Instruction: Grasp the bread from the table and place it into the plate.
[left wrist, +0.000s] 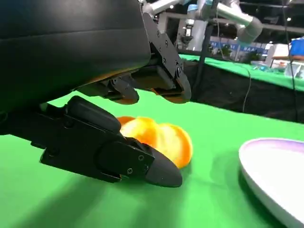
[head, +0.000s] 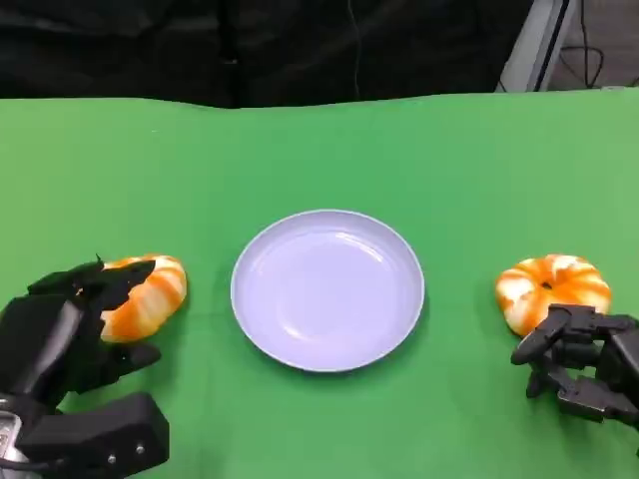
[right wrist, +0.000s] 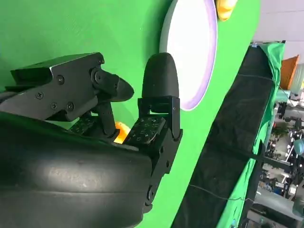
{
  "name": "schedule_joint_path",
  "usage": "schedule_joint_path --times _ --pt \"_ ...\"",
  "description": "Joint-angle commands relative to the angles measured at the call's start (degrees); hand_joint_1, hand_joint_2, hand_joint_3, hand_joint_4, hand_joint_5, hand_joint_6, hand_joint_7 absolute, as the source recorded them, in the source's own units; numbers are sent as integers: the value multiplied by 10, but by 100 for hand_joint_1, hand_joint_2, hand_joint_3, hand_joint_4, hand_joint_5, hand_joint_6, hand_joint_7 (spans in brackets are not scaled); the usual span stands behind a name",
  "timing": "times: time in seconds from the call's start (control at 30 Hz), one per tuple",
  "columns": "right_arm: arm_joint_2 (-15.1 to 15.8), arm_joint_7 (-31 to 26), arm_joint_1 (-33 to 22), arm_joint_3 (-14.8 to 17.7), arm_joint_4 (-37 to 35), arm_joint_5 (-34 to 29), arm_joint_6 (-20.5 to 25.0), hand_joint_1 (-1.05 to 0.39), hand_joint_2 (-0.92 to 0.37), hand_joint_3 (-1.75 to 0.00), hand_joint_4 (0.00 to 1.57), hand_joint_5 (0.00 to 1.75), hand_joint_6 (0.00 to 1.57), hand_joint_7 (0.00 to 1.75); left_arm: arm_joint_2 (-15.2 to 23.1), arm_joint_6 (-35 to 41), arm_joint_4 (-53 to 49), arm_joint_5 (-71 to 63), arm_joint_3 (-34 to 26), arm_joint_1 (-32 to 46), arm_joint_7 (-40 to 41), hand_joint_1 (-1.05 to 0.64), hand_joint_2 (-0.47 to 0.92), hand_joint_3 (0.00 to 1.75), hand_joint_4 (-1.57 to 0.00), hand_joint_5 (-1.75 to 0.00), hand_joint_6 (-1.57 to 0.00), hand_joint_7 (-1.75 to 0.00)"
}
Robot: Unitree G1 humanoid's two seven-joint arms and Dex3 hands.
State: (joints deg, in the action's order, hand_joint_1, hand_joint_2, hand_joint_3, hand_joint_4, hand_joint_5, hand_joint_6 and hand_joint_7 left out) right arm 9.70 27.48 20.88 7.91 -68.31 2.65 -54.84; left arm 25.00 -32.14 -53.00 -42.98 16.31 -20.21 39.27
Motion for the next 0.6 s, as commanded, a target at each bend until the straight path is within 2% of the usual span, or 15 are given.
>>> schedule_joint_path --times 0.03,0.27,0.4,0.6 --pt "9 1 -7 6 2 8 -1 11 -78 -73 88 140 93 100 15 2 -5 5 3 -9 13 -74 92 1 -49 0 -58 0" --pt "10 -4 -7 4 3 4 -5 11 -77 -74 88 141 93 100 15 3 -10 6 6 -12 14 -74 92 1 -49 0 -59 0" --pt "11 -3 -4 4 2 5 -1 11 -78 -74 88 140 93 102 1 18 -65 10 15 -42 1 -76 92 1 -43 0 -57 0" --pt "12 -9 -4 2 2 0 -3 11 -78 -74 88 141 92 103 0 18 -96 18 26 -56 1 -77 91 0 -42 0 -57 0"
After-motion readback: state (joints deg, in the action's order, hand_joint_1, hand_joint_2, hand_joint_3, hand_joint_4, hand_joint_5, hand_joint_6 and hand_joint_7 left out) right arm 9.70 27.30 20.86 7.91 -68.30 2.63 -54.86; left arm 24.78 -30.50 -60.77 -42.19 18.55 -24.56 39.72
